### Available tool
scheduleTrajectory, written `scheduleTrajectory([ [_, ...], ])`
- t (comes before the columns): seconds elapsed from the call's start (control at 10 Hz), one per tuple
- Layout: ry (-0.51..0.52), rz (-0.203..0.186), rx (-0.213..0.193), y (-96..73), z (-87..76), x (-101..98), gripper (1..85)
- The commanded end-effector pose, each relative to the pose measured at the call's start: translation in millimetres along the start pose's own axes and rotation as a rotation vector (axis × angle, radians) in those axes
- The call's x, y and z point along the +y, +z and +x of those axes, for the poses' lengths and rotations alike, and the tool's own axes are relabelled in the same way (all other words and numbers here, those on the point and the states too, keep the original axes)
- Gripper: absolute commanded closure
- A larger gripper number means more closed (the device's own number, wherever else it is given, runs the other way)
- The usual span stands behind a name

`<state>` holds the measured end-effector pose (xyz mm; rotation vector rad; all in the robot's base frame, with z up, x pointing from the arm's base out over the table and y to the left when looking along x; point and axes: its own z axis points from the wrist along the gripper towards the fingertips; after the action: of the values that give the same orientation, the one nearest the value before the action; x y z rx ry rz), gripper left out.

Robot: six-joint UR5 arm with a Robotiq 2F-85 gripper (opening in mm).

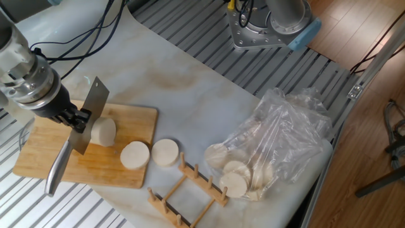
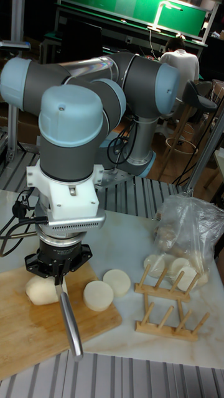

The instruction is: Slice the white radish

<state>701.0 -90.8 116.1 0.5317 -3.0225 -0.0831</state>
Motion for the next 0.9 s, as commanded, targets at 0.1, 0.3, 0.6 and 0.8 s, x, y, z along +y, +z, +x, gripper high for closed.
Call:
scheduleTrajectory([
  [0.1, 0.022, 0.030, 0.010, 4.1, -0.6, -5.4, 84.3],
  [0.3, 0.022, 0.024, 0.013, 3.1, -1.4, -3.2, 84.3],
  [0.6, 0.016, 0.006, 0.002, 3.1, -5.9, 1.8, 84.3],
  [0.8, 0.009, 0.002, -0.014, 4.5, -10.5, 2.6, 84.3],
])
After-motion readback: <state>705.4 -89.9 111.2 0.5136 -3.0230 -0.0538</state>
